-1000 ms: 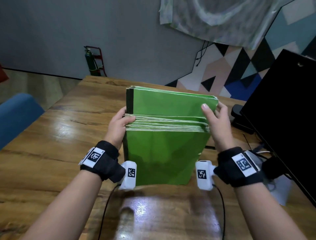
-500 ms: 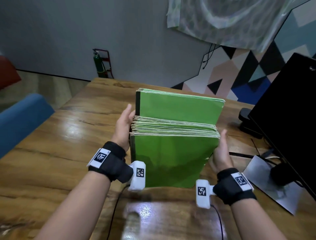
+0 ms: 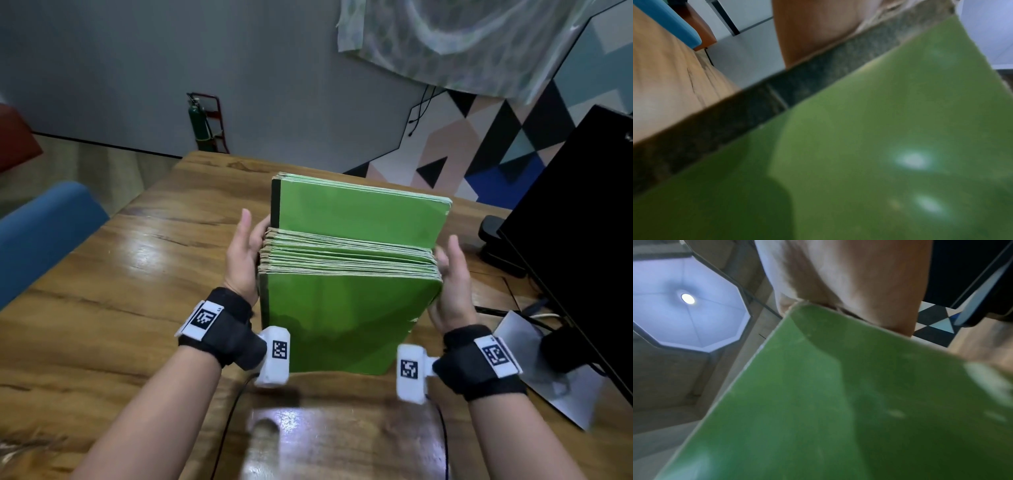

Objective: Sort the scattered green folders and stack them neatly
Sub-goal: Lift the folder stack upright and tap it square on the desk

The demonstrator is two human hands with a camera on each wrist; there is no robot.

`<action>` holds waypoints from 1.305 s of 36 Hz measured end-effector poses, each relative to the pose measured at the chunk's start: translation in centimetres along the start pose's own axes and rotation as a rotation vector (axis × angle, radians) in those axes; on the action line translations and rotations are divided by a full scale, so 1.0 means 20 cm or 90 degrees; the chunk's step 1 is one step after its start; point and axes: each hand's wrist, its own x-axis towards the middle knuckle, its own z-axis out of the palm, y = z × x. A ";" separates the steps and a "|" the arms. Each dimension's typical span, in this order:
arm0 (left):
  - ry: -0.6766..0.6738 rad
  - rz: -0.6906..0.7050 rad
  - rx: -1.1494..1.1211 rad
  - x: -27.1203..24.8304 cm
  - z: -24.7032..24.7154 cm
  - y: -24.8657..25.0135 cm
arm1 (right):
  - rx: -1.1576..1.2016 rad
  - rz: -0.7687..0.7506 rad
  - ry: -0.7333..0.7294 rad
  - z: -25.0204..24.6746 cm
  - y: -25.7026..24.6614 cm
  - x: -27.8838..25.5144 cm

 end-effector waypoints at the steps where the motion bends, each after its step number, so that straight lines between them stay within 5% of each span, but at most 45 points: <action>1: 0.015 0.002 -0.001 -0.01 0.00 0.00 | -0.041 -0.005 0.013 0.00 -0.02 0.02; 6: 0.042 0.004 0.009 -0.03 -0.01 -0.03 | -0.123 0.029 0.068 0.01 -0.03 0.09; 16: 0.110 -0.027 0.090 0.00 0.00 -0.04 | -0.056 0.047 -0.006 -0.04 -0.03 0.05; 29: 0.032 -0.005 0.019 -0.02 0.04 0.00 | -0.064 0.013 0.050 -0.02 0.01 0.03; 37: 0.139 0.017 0.005 -0.06 0.03 -0.05 | -0.018 0.042 0.117 0.01 0.05 0.08; 47: 0.048 0.068 0.056 -0.03 -0.01 -0.07 | -0.085 0.001 0.107 -0.05 0.14 0.10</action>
